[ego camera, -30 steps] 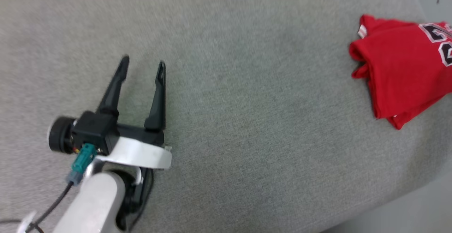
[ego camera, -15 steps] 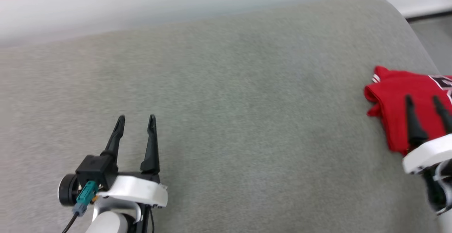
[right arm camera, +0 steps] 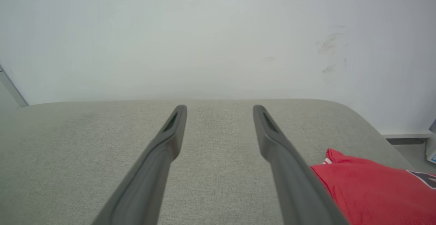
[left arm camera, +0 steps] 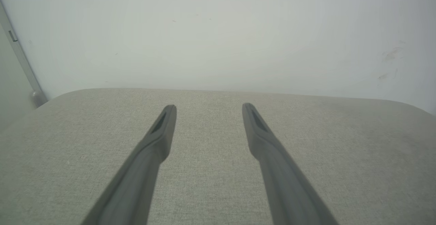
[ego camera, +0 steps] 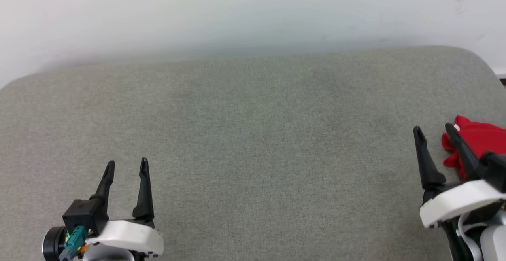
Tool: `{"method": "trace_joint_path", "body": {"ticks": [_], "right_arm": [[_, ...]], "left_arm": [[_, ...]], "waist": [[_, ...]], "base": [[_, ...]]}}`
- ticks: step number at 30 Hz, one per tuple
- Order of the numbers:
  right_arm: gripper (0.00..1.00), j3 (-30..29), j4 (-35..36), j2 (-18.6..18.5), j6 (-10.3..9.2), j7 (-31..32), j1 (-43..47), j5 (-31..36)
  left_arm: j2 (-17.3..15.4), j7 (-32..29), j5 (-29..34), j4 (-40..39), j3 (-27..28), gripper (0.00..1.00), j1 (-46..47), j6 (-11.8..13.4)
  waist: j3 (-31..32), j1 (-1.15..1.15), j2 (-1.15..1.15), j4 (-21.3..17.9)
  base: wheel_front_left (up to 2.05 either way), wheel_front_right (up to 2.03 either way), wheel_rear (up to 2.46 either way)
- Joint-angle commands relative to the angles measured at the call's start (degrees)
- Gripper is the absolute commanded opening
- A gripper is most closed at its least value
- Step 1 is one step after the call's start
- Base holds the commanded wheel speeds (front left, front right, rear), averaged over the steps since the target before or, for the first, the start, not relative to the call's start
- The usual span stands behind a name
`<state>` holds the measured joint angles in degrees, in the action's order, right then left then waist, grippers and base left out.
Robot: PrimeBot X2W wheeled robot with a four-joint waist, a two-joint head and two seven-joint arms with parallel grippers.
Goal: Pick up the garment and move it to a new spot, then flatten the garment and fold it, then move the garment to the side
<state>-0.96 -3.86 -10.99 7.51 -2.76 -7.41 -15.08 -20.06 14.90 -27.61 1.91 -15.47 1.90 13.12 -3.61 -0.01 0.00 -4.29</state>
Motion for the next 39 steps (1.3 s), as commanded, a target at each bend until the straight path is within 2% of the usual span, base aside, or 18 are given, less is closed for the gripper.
{"method": "trace_joint_path", "body": {"ticks": [1, 15, 37, 38, 39], "right_arm": [[1.0, -0.1, 1.1, 0.3, -0.04, 0.6, 1.8, 0.7], [1.0, -1.9, 11.9, 2.4, -0.04, 5.1, 12.3, 2.9], [1.0, -2.8, 14.2, 3.5, -0.04, 6.2, 13.1, 4.1], [0.0, -2.8, 14.0, 3.3, 0.0, 6.2, 12.3, 3.9], [0.0, -2.8, 13.6, 3.4, 0.0, 6.2, 12.3, 3.9]], "left_arm": [[-0.3, 0.3, -0.2, 0.3, 0.2, 1.0, -1.1, -0.2], [0.9, 0.3, 0.2, 2.2, 0.6, 1.0, -5.4, -1.9], [1.9, 0.3, 1.9, 3.9, 2.2, 1.0, -5.5, -3.5], [1.9, 0.1, 1.7, 3.9, 2.2, 0.0, -5.1, -3.3], [2.1, 0.0, 1.6, 4.2, 2.1, 0.0, -5.1, -3.3]], "waist": [[1.3, 0.01, 0.0, 0.6], [5.4, 0.01, 0.0, 0.5], [5.2, 0.01, 0.0, 0.9], [5.2, 0.01, 0.0, 0.9], [5.1, 0.01, 0.0, 0.9]], "base": [[0.0, 0.0, 0.0], [0.0, 0.0, 0.0], [0.0, 0.0, 0.0], [0.0, 0.0, 0.0], [0.0, 0.0, 0.0]]}}
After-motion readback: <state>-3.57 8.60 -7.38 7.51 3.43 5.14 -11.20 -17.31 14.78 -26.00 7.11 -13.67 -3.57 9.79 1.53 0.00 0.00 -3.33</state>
